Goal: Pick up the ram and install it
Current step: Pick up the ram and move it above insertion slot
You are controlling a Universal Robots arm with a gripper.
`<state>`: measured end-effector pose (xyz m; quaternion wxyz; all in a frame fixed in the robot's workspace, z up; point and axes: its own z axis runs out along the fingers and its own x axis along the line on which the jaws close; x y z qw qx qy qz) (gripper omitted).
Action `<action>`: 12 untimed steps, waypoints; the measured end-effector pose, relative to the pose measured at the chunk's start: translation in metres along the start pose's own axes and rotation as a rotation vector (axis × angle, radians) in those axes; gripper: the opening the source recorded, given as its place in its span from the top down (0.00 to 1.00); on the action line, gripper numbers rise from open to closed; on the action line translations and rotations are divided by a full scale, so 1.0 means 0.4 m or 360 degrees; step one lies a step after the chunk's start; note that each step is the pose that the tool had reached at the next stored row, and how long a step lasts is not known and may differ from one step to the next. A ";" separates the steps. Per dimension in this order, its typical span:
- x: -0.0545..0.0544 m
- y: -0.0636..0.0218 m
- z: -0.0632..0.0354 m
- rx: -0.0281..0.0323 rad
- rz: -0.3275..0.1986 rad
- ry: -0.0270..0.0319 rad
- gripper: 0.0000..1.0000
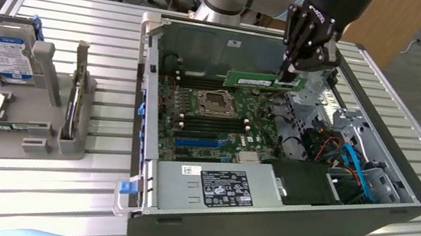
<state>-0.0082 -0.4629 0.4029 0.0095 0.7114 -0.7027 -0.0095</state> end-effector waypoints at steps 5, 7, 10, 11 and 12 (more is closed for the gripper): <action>0.000 0.000 0.001 0.00000 0.0021 -0.00007 0.89; 0.000 0.000 0.002 0.00000 0.0042 -0.00012 0.89; 0.000 0.001 0.003 -0.00001 0.0096 -0.00025 0.89; -0.001 0.002 0.003 0.00001 0.0099 -0.00033 0.89; -0.002 0.003 0.003 0.00001 0.0099 -0.00032 0.89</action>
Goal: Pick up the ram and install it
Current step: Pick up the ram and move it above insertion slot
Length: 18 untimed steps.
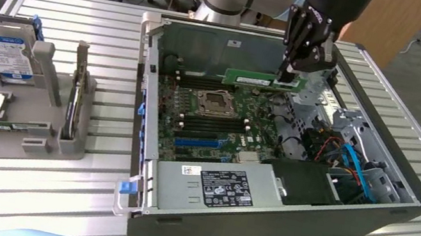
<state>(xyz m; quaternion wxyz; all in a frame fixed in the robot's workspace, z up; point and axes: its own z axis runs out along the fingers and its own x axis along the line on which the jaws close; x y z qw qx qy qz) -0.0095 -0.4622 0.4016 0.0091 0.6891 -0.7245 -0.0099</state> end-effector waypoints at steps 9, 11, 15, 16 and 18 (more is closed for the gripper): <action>-0.009 0.021 0.001 0.00022 0.0000 0.00003 0.89; -0.016 0.024 0.001 0.00022 0.0000 0.00002 0.89; -0.034 0.029 0.002 0.00022 0.0000 0.00002 0.89; -0.039 0.030 0.002 0.00022 0.0000 0.00003 0.89; -0.049 0.031 0.002 0.00022 0.0000 0.00004 0.89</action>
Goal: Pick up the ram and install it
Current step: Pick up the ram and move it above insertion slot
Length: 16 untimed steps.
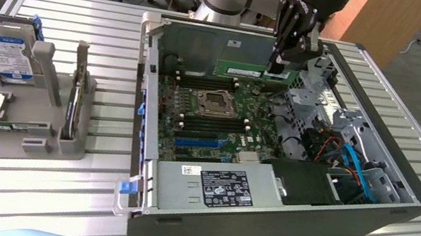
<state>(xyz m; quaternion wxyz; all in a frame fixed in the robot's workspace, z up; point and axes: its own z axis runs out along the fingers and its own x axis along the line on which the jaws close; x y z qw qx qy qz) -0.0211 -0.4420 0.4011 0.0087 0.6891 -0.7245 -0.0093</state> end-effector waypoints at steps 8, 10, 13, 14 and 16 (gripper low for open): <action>-0.024 0.004 0.000 0.00000 0.0000 0.00002 0.89; -0.024 0.004 0.000 0.00000 0.0000 0.00001 0.89; -0.024 0.004 0.001 0.00002 0.0000 -0.00005 0.89; -0.024 0.004 0.003 0.00007 0.0000 -0.00004 0.89; -0.024 0.004 0.006 0.00018 0.0000 -0.00001 0.89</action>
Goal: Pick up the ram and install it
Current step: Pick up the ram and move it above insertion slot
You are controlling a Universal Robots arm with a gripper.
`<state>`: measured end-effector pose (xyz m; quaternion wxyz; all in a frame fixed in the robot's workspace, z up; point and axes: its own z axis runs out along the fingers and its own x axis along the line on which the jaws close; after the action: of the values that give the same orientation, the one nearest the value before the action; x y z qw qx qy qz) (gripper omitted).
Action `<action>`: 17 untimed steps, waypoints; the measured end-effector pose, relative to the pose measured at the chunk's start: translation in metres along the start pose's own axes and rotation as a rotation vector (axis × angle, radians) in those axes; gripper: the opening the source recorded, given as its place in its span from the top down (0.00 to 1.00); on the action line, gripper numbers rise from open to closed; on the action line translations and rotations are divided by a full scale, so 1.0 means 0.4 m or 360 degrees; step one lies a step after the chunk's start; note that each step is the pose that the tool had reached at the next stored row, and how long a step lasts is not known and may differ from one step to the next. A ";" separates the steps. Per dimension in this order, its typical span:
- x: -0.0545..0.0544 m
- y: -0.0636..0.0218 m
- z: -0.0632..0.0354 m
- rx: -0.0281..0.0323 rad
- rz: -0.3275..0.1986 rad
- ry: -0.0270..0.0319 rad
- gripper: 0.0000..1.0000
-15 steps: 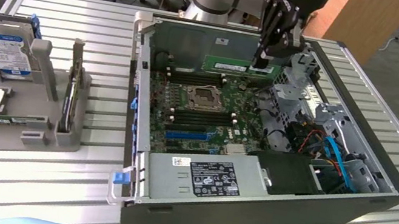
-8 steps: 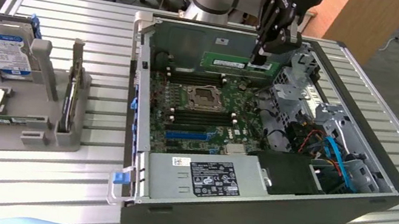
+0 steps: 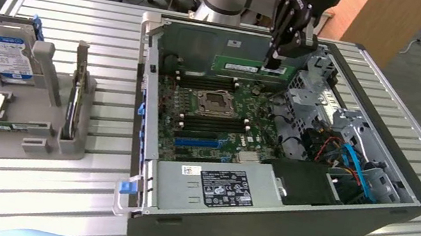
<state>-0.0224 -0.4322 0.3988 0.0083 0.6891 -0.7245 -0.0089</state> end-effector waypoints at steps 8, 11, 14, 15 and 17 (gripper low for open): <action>0.000 0.000 0.014 0.00018 0.0000 -0.00002 0.89; 0.000 0.000 0.019 0.00021 0.0000 -0.00002 0.89; 0.000 0.000 0.021 0.00024 0.0000 0.00002 0.89; 0.000 0.000 0.021 0.00024 0.0000 0.00000 0.89; 0.000 0.000 0.021 0.00025 0.0000 -0.00002 0.89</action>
<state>-0.0224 -0.4322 0.3904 0.0077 0.6891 -0.7245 -0.0084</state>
